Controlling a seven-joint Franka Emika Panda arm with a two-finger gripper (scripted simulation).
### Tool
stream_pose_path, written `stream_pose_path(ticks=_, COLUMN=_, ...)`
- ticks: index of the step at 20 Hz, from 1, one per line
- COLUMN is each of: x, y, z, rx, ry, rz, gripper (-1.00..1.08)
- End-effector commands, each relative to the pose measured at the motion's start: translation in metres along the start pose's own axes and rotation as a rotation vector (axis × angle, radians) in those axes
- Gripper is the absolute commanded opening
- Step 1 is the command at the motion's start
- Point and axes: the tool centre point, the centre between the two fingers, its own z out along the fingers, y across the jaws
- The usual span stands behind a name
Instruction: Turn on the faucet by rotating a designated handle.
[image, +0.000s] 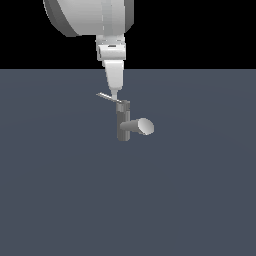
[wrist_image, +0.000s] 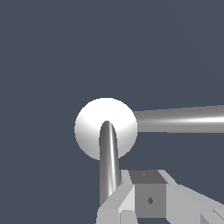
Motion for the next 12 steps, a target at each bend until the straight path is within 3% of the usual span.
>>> stream_pose_path(ticks=1, x=-0.029, y=-0.021, z=0.008, rx=0.023, ry=-0.013, rz=-0.039, gripper=-1.00)
stream_pose_path(ticks=12, x=-0.053, y=-0.049, z=0.013, rx=0.015, ry=-0.021, rz=-0.069, gripper=-1.00)
